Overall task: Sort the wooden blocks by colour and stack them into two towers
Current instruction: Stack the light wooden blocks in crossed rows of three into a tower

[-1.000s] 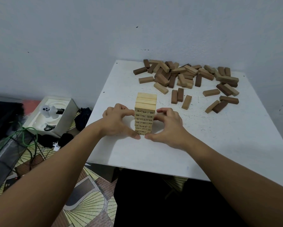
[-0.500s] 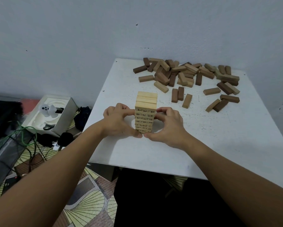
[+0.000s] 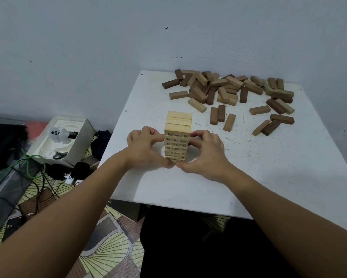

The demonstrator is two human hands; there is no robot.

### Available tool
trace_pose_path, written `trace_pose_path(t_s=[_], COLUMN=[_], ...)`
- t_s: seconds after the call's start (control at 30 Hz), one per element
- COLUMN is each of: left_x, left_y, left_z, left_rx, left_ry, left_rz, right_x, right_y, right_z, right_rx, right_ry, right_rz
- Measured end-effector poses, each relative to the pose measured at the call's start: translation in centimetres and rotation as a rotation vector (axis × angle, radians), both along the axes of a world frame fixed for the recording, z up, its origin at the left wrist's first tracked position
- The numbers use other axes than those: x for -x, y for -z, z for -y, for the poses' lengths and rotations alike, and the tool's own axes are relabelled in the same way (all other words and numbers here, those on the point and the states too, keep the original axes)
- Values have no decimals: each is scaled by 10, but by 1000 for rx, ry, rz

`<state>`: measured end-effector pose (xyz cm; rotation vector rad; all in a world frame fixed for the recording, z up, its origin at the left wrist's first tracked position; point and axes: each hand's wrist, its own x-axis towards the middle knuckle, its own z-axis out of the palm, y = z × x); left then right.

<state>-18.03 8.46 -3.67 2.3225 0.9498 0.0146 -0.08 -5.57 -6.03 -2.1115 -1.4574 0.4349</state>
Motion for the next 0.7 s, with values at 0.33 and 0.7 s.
trace_pose_path(t_s=[0.33, 0.7], left_x=[1, 2], left_y=[-2, -9], left_z=[0, 3], left_rx=[39, 84], left_ry=[13, -3], left_rz=[20, 31], right_x=[-1, -1], right_y=[1, -1], right_z=[0, -2], right_rx=[-5, -11], right_ry=[-6, -14], right_rz=[4, -22])
